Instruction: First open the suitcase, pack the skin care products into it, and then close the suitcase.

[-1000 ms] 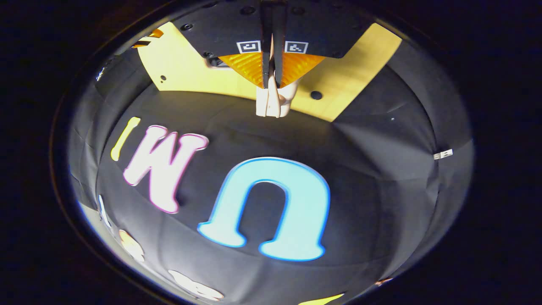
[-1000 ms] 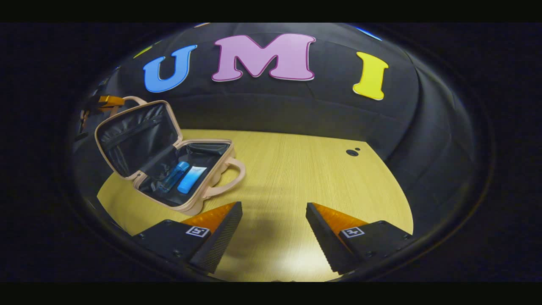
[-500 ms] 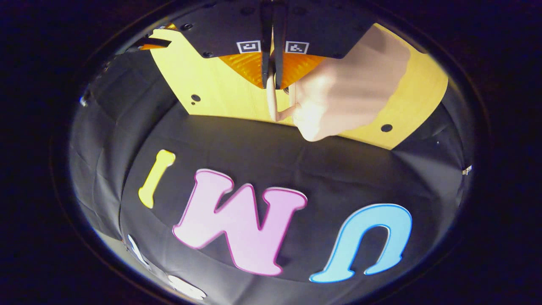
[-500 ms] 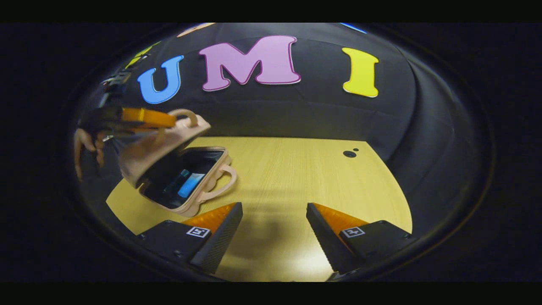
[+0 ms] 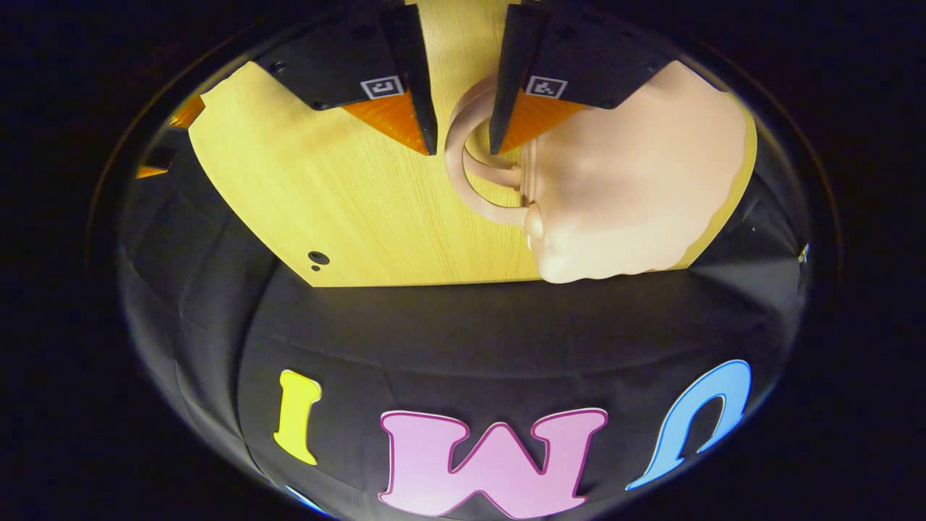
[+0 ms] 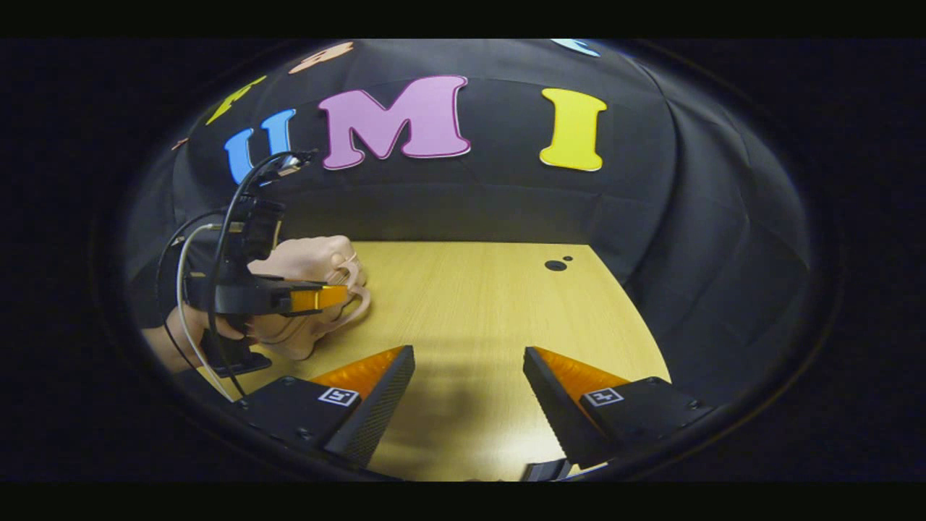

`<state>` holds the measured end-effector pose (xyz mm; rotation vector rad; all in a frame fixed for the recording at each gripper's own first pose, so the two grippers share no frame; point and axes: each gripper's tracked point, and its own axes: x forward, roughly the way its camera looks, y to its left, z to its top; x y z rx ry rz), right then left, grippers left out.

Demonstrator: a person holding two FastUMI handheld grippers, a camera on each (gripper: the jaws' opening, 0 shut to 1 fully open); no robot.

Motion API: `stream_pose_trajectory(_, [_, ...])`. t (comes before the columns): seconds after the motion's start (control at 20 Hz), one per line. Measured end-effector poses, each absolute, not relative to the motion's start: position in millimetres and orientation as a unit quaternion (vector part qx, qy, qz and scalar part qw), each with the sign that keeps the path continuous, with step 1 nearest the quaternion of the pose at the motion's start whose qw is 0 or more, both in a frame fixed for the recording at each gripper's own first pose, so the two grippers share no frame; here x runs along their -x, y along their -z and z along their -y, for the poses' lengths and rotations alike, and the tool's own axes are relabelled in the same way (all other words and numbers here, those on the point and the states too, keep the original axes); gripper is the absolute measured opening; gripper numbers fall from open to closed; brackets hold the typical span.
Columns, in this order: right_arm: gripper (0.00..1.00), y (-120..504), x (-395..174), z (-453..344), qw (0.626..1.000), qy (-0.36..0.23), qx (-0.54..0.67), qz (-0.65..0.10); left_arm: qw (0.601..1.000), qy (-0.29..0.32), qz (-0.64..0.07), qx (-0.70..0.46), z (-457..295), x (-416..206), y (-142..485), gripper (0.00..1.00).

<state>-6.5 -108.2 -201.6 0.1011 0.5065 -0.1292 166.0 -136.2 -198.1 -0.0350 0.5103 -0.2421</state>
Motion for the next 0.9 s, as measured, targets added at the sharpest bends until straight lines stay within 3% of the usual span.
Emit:
stream_pose_trajectory(0.1, [0.96, 187.2, 6.9, 113.5, 0.968, 0.073, -0.055, -0.233, 0.968, 0.121, -0.217, 0.044, 127.4, -153.5, 167.1, 0.69])
stream_pose_trajectory(0.15, [0.96, 178.6, 6.2, 115.1, 0.97, 0.077, -0.059, -0.222, 0.971, 0.117, -0.203, 0.042, 118.1, -143.0, 147.8, 0.87])
stream_pose_trajectory(0.25, [0.97, 163.2, 8.9, 109.2, 0.973, 0.078, -0.066, -0.206, 0.983, 0.095, -0.155, 0.017, 92.2, -121.2, 103.2, 0.98])
stream_pose_trajectory(0.55, [0.97, 95.9, 32.8, 77.2, 0.986, 0.069, -0.069, -0.137, 0.997, 0.061, -0.04, -0.024, 41.2, -34.4, -1.4, 0.97])
stream_pose_trajectory(0.9, [0.97, 34.9, 65.9, 35.9, 0.994, 0.067, -0.05, -0.072, 0.997, 0.062, 0.013, -0.033, 23.9, 23.7, -27.3, 0.95])
